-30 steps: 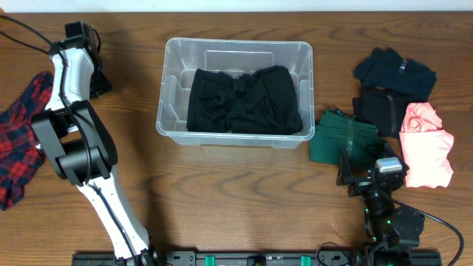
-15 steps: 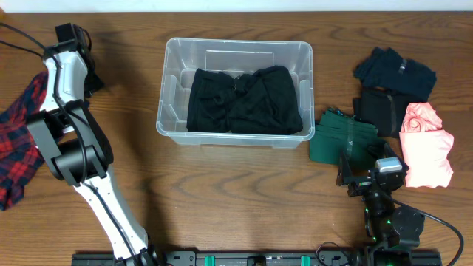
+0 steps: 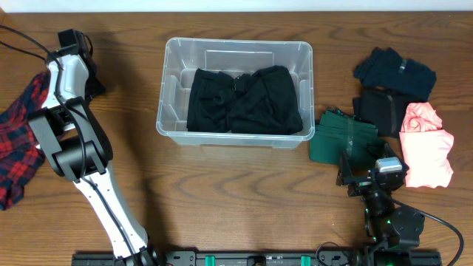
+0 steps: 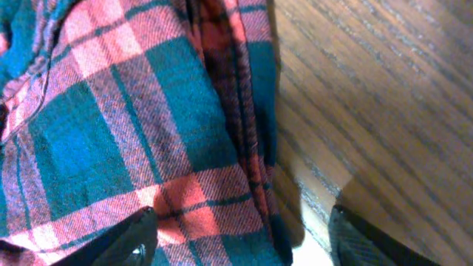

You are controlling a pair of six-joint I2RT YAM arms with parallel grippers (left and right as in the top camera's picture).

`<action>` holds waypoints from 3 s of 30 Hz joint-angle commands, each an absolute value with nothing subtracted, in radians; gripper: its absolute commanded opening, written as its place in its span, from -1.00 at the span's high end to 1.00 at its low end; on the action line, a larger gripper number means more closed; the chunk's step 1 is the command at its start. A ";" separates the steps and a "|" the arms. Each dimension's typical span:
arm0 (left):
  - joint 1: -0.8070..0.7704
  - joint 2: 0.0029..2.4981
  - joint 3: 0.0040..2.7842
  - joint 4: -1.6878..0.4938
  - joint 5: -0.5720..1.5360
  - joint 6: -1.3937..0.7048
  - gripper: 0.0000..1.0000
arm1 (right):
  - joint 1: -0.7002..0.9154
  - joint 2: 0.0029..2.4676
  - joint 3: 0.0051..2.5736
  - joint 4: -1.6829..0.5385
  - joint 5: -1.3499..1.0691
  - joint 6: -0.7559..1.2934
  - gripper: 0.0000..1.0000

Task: Pack container
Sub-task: 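Move the left gripper back to the plaid shirt and grasp it, then lift the plaid shirt with the left gripper and lower it into the bin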

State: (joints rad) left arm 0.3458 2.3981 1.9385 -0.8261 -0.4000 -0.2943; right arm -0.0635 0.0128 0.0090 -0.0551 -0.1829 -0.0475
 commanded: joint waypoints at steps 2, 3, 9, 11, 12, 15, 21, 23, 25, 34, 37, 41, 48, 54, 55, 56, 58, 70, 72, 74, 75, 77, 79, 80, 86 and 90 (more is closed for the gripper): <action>0.361 2.418 1.934 -0.858 -0.413 -0.278 -0.15 | -0.060 0.009 0.006 -0.056 -0.180 -0.042 -0.99; 0.364 2.418 1.934 -0.864 -0.413 -0.278 -0.04 | -0.060 0.009 0.006 -0.056 -0.181 -0.042 -0.99; 0.382 2.418 1.934 -0.886 -0.412 -0.278 0.74 | -0.060 0.009 0.006 -0.056 -0.181 -0.042 -0.99; 0.382 2.418 1.934 -0.889 -0.412 -0.278 0.88 | -0.060 0.009 0.006 -0.056 -0.181 -0.042 -0.98; 0.382 2.418 1.934 -0.889 -0.412 -0.278 0.88 | -0.060 0.009 0.006 -0.056 -0.180 -0.042 -0.98; 0.379 2.413 1.942 -0.902 -0.401 -0.278 0.89 | -0.060 0.009 0.006 -0.056 -0.181 -0.042 -0.99; 0.378 2.340 1.998 -0.955 -0.299 -0.277 0.88 | -0.060 0.009 0.006 -0.056 -0.181 -0.042 -0.98; 0.378 2.289 2.010 -0.962 -0.255 -0.272 0.88 | -0.060 0.009 0.006 -0.056 -0.180 -0.042 -0.98; 0.378 2.219 2.012 -0.961 -0.197 -0.262 0.88 | -0.060 0.009 0.006 -0.056 -0.180 -0.042 -0.99; 0.378 1.874 2.012 -0.939 0.050 -0.244 0.88 | -0.060 0.009 0.006 -0.056 -0.181 -0.042 -0.98; 0.378 1.783 2.012 -0.902 0.110 -0.240 0.88 | -0.060 0.009 0.006 -0.056 -0.180 -0.042 -0.98; 0.378 1.695 2.012 -0.872 0.154 -0.241 0.88 | -0.060 0.009 0.006 -0.056 -0.180 -0.042 -0.98; 0.374 1.602 2.012 -0.794 0.300 -0.245 0.88 | -0.060 0.009 0.006 -0.056 -0.181 -0.042 -0.98; 0.374 1.554 2.012 -0.723 0.363 -0.302 0.88 | -0.060 0.009 0.006 -0.056 -0.180 -0.042 -0.98; 0.373 1.546 2.012 -0.710 0.380 -0.316 0.88 | -0.060 0.009 0.006 -0.056 -0.181 -0.042 -0.99; 0.373 1.539 2.012 -0.697 0.398 -0.327 0.88 | -0.060 0.009 0.006 -0.056 -0.180 -0.042 -0.99; 0.364 1.522 2.012 -0.668 0.442 -0.349 0.88 | -0.060 0.009 0.006 -0.056 -0.181 -0.042 -0.99; 0.214 1.427 2.012 -0.560 0.486 -0.434 0.88 | -0.060 0.009 0.006 -0.056 -0.181 -0.042 -0.99; 0.186 1.422 2.012 -0.538 0.487 -0.448 0.88 | -0.060 0.009 0.006 -0.056 -0.181 -0.042 -0.99; 0.157 1.422 2.012 -0.515 0.486 -0.451 0.88 | -0.060 0.009 0.006 -0.056 -0.180 -0.042 -0.99; 0.146 1.422 2.012 -0.508 0.486 -0.451 0.88 | -0.060 0.009 0.006 -0.056 -0.180 -0.042 -0.99; 0.119 1.425 2.012 -0.492 0.485 -0.459 0.88 | -0.060 0.009 0.006 -0.056 -0.180 -0.042 -0.98; 0.090 1.428 2.012 -0.483 0.481 -0.459 0.88 | -0.060 0.009 0.006 -0.056 -0.180 -0.042 -0.99; 0.076 1.429 2.012 -0.479 0.479 -0.459 0.88 | -0.060 0.009 0.006 -0.056 -0.181 -0.042 -0.99; -0.006 1.452 2.012 -0.459 0.479 -0.459 0.88 | -0.060 0.009 0.006 -0.056 -0.181 -0.042 -0.99; -0.050 1.472 2.012 -0.450 0.459 -0.459 0.88 | -0.060 0.009 0.006 -0.056 -0.181 -0.042 -0.99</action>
